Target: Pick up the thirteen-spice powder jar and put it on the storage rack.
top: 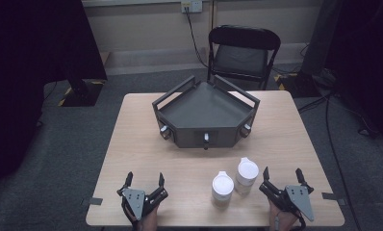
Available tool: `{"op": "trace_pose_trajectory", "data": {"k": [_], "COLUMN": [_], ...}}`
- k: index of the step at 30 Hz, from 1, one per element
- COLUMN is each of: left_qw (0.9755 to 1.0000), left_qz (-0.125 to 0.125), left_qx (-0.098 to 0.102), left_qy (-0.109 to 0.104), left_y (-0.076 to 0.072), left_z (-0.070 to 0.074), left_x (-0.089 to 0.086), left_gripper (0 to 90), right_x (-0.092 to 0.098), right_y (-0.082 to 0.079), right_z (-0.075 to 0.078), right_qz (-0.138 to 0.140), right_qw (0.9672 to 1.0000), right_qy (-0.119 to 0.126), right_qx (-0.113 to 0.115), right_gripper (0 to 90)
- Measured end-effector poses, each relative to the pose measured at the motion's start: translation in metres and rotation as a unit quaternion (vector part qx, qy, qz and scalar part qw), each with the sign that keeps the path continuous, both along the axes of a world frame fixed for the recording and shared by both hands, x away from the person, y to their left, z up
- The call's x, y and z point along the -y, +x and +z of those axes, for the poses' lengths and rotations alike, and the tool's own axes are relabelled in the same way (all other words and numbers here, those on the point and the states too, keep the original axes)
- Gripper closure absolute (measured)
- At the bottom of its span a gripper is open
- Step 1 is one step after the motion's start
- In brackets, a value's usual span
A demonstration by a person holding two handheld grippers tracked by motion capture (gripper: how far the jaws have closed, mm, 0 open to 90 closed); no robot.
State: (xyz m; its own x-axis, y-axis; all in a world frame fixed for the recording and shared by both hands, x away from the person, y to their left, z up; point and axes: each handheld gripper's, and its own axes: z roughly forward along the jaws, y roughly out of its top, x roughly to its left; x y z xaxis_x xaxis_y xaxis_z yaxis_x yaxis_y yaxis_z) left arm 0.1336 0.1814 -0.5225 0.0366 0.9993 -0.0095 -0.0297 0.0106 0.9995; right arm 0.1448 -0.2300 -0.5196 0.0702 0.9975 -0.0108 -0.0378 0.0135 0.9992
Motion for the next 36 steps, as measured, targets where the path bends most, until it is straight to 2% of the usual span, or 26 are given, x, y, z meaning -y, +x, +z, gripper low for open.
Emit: {"op": "trace_pose_trajectory", "data": {"k": [12,30,36], "left_qw": [1.0000,0.9998,0.9994], "left_qz": [0.004,-0.018,-0.028], "left_qx": [0.000,-0.002,0.000], "left_qy": [0.000,-0.002,-0.022], "left_y": [0.000,-0.001,-0.003], "left_z": [0.000,0.001,0.005], "left_x": [0.001,-0.006,-0.013], "left_gripper": [0.0,0.0,0.0], "right_x": [-0.001,-0.003,-0.003], "right_y": [0.000,0.000,0.000], "right_z": [0.000,0.000,0.000], "right_qz": [-0.003,-0.008,-0.008], "right_qw": [1.0000,1.0000,1.0000], "right_qy": [-0.001,-0.001,-0.001], "right_qx": [-0.001,-0.001,-0.001], "right_gripper": [0.0,0.0,0.0]}}
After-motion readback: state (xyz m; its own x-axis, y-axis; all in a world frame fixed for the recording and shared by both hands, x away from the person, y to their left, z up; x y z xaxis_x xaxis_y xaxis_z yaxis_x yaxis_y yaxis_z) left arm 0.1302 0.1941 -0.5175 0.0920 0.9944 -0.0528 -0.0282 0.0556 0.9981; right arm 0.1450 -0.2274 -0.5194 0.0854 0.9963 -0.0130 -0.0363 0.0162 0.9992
